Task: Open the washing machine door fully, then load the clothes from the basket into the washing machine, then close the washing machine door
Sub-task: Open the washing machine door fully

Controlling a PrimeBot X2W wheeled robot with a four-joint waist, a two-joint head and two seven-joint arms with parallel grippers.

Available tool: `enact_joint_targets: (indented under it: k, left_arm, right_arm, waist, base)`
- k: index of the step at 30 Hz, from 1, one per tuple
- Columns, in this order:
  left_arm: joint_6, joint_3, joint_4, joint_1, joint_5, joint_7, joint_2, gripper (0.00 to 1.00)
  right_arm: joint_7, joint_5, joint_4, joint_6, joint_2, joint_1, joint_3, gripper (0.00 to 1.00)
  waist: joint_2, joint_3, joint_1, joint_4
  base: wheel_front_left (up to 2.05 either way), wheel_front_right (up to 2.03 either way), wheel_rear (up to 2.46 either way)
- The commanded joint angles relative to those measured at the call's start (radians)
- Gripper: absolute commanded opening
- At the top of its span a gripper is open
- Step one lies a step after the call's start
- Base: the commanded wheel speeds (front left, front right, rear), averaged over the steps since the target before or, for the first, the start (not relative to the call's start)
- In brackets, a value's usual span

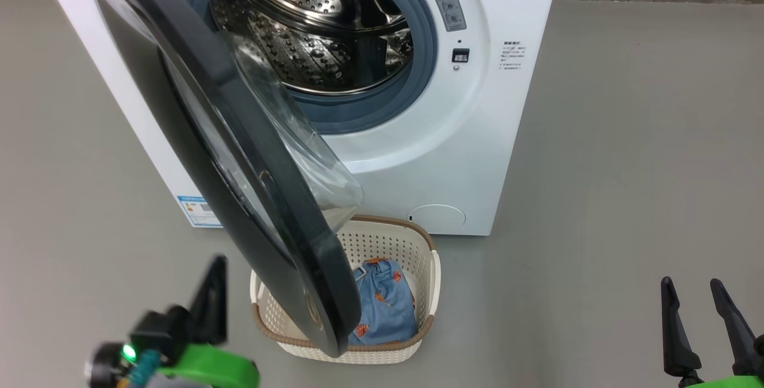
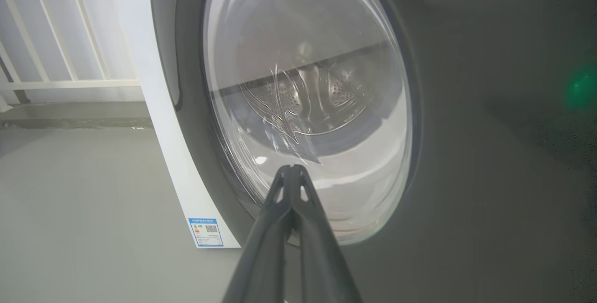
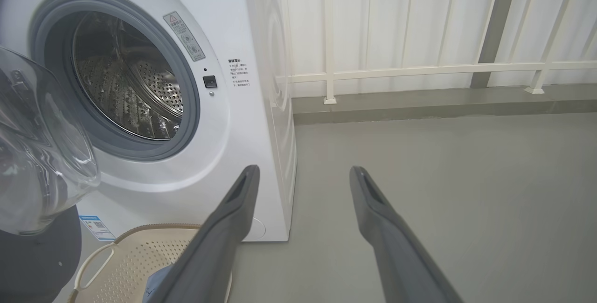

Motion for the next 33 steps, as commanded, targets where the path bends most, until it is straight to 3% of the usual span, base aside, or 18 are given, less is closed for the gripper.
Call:
enact_joint_targets:
  k: [1,4,11,19,27,33]
  left_arm:
    - [0.023,0.047,-0.078,-0.067,-0.011,-0.006,0.027,0.00]
    - [0.036,0.054,-0.139,-0.086,-0.007,-0.006,0.033,0.00]
    - [0.066,0.037,-0.433,-0.127,0.013,0.020,0.033,0.00]
    - [0.034,-0.154,-0.703,-0.088,-0.012,0.134,0.011,0.00]
    - [0.039,-0.377,-0.701,-0.039,-0.127,0.201,0.002,0.00]
    - [0.069,-0.449,-0.603,-0.030,-0.178,0.197,0.001,0.00]
  right_arm:
    - [-0.003,0.008,-0.021,0.006,-0.017,-0.010,0.016,1.00]
    - [-0.002,0.009,-0.021,0.006,-0.017,-0.008,0.012,1.00]
    - [-0.004,0.015,-0.015,0.006,-0.017,-0.007,0.009,1.00]
    - [-0.009,0.020,-0.008,0.006,-0.017,-0.012,0.018,1.00]
    - [-0.009,0.017,0.000,0.006,-0.017,-0.027,0.028,1.00]
    - [-0.006,0.020,0.005,0.006,-0.017,-0.030,0.026,1.00]
  waist:
    - [-0.0001,-0.001,-0.0001,0.004]
    - [-0.0001,-0.001,-0.0001,0.008]
    - [-0.0001,-0.006,-0.0001,0.020]
    - [-0.0001,0.004,-0.0001,0.032]
    - [-0.0001,0.023,-0.0001,0.031]
    - [-0.0001,0.025,-0.0001,0.032]
  base:
    - [0.00,0.00,0.00]
    - [0.00,0.00,0.00]
    - [0.00,0.00,0.00]
    - [0.00,0.00,0.00]
    - [0.00,0.00,0.00]
    - [0.00,0.00,0.00]
